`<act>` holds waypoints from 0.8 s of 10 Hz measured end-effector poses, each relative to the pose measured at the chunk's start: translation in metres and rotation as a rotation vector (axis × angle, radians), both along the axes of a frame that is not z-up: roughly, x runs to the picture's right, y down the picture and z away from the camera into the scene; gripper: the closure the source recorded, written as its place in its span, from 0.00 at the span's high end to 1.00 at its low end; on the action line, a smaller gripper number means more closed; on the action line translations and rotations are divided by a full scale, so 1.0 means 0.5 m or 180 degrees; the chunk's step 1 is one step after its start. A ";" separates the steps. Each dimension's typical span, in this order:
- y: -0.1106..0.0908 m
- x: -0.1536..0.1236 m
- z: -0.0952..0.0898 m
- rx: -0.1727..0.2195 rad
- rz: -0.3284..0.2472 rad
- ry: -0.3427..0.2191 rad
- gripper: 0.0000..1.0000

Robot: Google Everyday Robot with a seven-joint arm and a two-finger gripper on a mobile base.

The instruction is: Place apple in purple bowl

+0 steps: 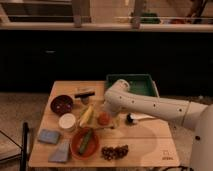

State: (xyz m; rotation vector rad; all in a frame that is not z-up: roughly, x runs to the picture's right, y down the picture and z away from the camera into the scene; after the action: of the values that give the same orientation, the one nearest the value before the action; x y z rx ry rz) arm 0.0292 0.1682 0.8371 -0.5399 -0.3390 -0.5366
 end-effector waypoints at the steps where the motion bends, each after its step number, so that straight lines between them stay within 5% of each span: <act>1: 0.000 -0.007 0.001 -0.0036 0.0023 -0.0094 0.80; 8: 0.016 -0.021 0.015 -0.0260 0.0139 -0.0358 0.80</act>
State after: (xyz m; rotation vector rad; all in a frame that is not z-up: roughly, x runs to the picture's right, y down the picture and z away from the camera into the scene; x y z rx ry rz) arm 0.0188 0.1761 0.8444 -0.5810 -0.4804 -0.5137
